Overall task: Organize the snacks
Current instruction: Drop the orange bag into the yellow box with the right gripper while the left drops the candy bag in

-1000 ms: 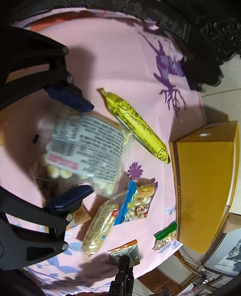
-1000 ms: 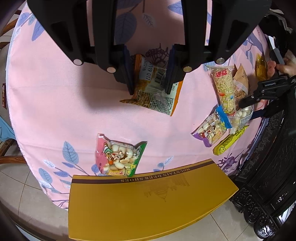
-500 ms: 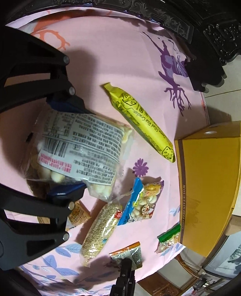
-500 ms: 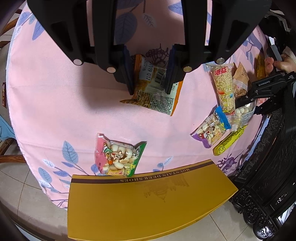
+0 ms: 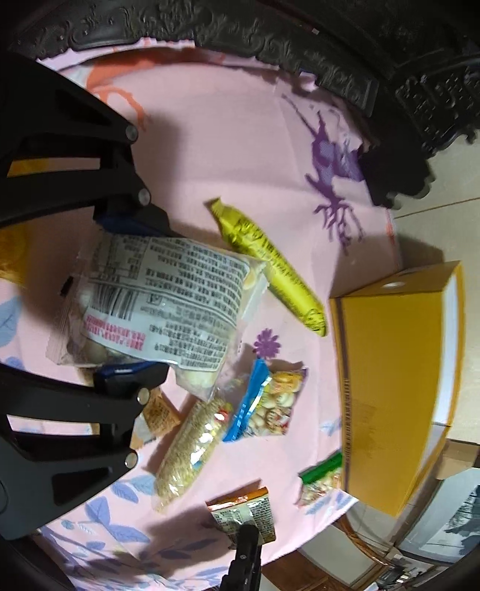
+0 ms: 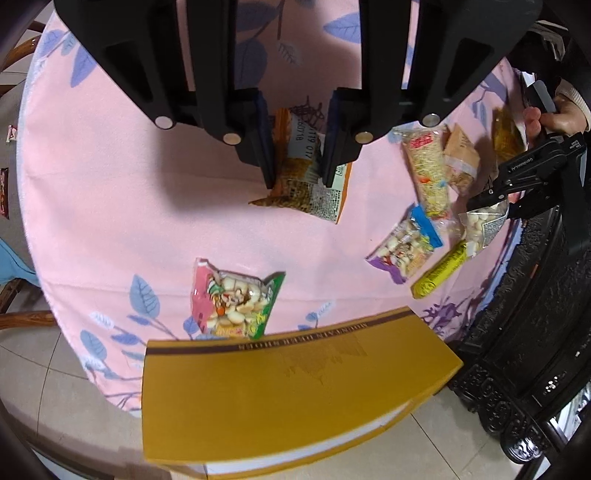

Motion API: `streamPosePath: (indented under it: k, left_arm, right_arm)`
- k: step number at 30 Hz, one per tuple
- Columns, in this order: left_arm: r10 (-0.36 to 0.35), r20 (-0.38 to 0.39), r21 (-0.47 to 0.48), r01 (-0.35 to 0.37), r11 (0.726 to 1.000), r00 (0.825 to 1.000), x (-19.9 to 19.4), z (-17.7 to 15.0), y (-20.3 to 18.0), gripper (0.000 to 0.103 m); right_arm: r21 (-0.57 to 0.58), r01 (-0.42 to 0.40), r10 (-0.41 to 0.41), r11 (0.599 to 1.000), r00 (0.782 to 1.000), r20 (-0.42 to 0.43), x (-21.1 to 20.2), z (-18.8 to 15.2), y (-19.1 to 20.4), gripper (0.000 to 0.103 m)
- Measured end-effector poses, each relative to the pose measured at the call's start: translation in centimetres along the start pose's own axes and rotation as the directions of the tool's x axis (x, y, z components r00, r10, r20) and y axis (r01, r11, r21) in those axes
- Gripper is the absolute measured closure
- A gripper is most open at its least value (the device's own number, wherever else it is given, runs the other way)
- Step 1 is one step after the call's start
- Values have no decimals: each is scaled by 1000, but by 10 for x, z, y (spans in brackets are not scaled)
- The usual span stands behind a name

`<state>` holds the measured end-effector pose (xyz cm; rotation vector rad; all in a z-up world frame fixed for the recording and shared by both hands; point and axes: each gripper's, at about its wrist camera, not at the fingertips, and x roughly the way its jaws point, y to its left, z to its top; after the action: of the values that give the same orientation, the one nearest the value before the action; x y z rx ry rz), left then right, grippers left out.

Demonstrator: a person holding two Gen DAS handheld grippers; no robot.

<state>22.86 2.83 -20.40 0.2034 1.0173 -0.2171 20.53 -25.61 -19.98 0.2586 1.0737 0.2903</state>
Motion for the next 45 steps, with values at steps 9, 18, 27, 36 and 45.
streamPosePath:
  k: [9, 18, 27, 36, 45]
  left_arm:
    - [-4, 111, -22, 6, 1000, 994, -56, 20, -4, 51]
    - [-83, 311, -76, 112, 991, 947, -94, 129, -18, 51]
    - [-142, 375, -34, 167, 985, 916, -85, 202, -40, 51]
    - [-148, 357, -30, 170, 985, 922, -50, 244, -47, 51]
    - [-97, 398, -38, 122, 992, 912, -39, 265, -54, 26]
  right_arm:
    - [5, -57, 56, 998, 993, 102, -44, 19, 8, 79]
    - [18, -49, 41, 999, 952, 304, -88, 111, -5, 79]
    - [22, -32, 21, 999, 921, 390, -97, 160, -12, 79]
    - [45, -5, -13, 999, 915, 402, -68, 200, -22, 79]
    - [55, 63, -78, 997, 932, 353, -54, 217, -30, 56]
